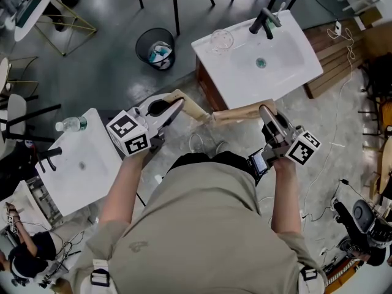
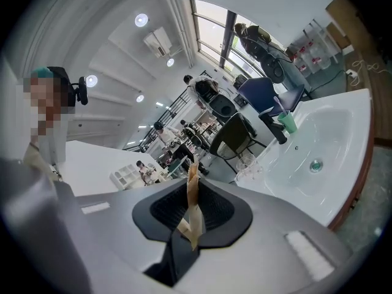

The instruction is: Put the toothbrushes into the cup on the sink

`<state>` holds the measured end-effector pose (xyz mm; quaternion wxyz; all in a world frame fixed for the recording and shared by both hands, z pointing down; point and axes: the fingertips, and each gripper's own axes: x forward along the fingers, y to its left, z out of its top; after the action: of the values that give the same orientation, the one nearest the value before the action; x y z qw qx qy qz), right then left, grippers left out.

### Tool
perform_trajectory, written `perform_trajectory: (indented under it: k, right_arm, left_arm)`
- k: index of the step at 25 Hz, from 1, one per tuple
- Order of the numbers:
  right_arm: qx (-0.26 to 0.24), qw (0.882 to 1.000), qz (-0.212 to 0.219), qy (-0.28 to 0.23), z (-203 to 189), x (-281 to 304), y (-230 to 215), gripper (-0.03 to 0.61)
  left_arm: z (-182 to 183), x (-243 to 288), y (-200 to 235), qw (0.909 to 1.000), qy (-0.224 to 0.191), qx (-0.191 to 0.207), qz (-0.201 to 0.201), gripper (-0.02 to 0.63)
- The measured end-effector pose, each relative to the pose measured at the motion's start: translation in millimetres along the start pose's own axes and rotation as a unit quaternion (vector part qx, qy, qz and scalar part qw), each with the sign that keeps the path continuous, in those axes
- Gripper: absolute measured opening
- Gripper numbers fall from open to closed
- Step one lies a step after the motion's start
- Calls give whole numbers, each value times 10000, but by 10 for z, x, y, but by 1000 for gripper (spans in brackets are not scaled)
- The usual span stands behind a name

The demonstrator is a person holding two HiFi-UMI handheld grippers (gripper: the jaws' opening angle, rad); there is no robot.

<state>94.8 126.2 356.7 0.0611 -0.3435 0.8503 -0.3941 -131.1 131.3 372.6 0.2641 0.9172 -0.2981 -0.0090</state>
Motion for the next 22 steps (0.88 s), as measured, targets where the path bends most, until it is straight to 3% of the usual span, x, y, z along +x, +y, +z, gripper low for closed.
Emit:
perform_trajectory:
  k: [8, 22]
  right_arm:
    - [57, 10000, -18, 28, 50, 54, -99, 52]
    - [205, 9991, 303, 205, 305, 362, -447, 52]
  left_arm:
    - [-40, 55, 111, 10000, -16, -10, -11, 37]
    - [149, 326, 272, 9992, 56, -42, 396, 37]
